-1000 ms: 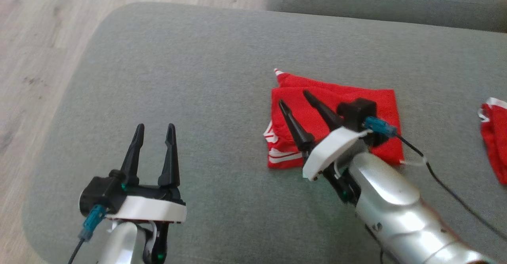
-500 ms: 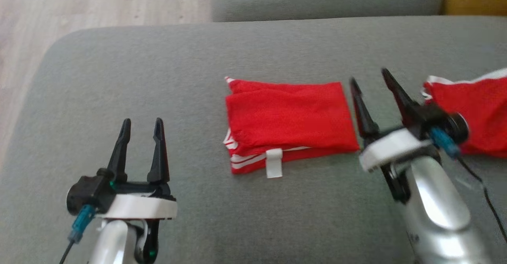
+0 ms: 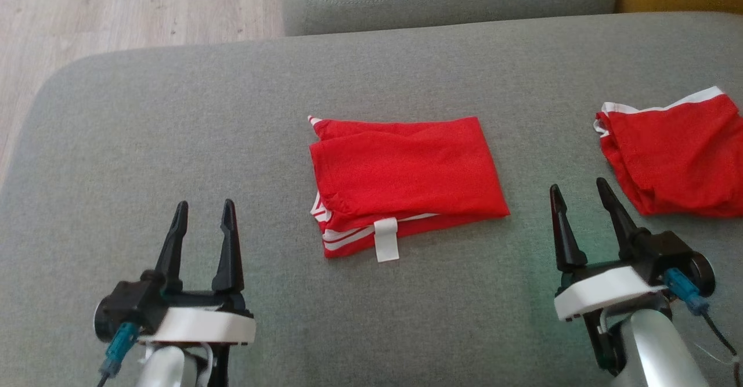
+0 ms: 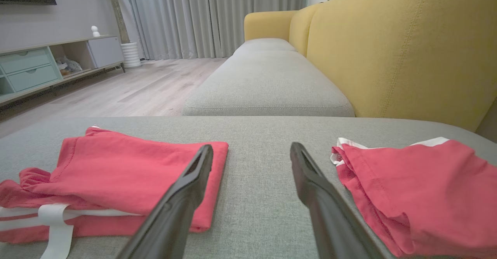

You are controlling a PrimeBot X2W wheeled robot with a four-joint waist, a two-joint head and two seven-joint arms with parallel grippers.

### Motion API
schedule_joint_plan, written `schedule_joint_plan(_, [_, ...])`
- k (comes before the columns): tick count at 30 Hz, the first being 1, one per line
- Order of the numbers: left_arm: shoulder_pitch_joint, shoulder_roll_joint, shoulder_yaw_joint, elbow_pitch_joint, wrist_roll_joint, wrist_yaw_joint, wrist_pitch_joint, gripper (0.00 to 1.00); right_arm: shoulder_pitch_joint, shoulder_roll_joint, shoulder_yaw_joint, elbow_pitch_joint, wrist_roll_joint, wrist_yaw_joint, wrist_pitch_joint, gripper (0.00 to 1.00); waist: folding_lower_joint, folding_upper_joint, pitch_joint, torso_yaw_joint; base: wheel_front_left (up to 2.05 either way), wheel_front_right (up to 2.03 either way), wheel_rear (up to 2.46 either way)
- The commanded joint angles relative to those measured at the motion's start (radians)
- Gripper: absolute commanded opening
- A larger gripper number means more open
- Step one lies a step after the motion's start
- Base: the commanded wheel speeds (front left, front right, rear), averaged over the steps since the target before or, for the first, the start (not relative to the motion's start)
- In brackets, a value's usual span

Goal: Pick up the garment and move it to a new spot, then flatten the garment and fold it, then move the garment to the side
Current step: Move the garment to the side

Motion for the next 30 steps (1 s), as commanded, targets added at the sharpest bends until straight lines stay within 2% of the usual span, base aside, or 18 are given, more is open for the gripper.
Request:
schedule_joint_plan(1, [-0.022, 0.004, 0.040, -0.032, -0.001, 0.000, -0.005, 1.00, -0.041, -0.001, 0.024, -0.032, 0.000, -0.001, -0.011, 1.00, 0.0001, -0.0001, 0.004, 0.003, 0.00, 0.00, 0.00])
schedule_joint_plan(5, [-0.037, 0.004, 0.028, -0.029, -0.003, -0.002, -0.005, 1.00, -0.075, -0.001, 0.029, -0.009, -0.018, -0.001, 0.001, 1.00, 0.0001, -0.0001, 0.022, 0.017, 0.00, 0.00, 0.00])
schedule_joint_plan(14, [-0.086, 0.004, -0.012, -0.017, -0.014, -0.006, -0.005, 1.00, -0.181, -0.001, 0.077, 0.096, 0.012, -0.001, 0.125, 1.00, 0.0001, -0.0001, 0.083, 0.083, 0.00, 0.00, 0.00])
schedule_joint_plan(18, [-0.099, 0.004, -0.036, -0.001, -0.025, -0.008, -0.005, 1.00, -0.244, -0.001, 0.074, 0.208, 0.039, -0.001, 0.191, 1.00, 0.0001, -0.0001, 0.116, 0.136, 0.00, 0.00, 0.00])
schedule_joint_plan(22, [-0.108, 0.004, -0.048, 0.002, -0.035, -0.007, -0.005, 1.00, -0.289, -0.001, 0.041, 0.300, 0.011, -0.001, 0.229, 1.00, 0.0001, -0.0001, 0.135, 0.171, 0.00, 0.00, 0.00])
schedule_joint_plan(26, [-0.110, 0.004, -0.049, 0.004, -0.036, -0.006, -0.005, 1.00, -0.322, -0.001, -0.017, 0.376, -0.035, -0.001, 0.241, 1.00, 0.0001, -0.0001, 0.140, 0.191, 0.00, 0.00, 0.00])
schedule_joint_plan(29, [-0.111, 0.004, -0.041, 0.006, -0.034, -0.006, -0.005, 1.00, -0.338, -0.001, -0.013, 0.430, -0.038, -0.001, 0.249, 1.00, 0.0001, -0.0001, 0.139, 0.193, 0.00, 0.00, 0.00])
schedule_joint_plan(30, [-0.111, 0.004, -0.038, 0.007, -0.033, -0.006, -0.005, 1.00, -0.341, -0.001, -0.004, 0.444, -0.036, -0.001, 0.249, 0.94, 0.0001, -0.0001, 0.136, 0.192, 0.00, 0.00, 0.00])
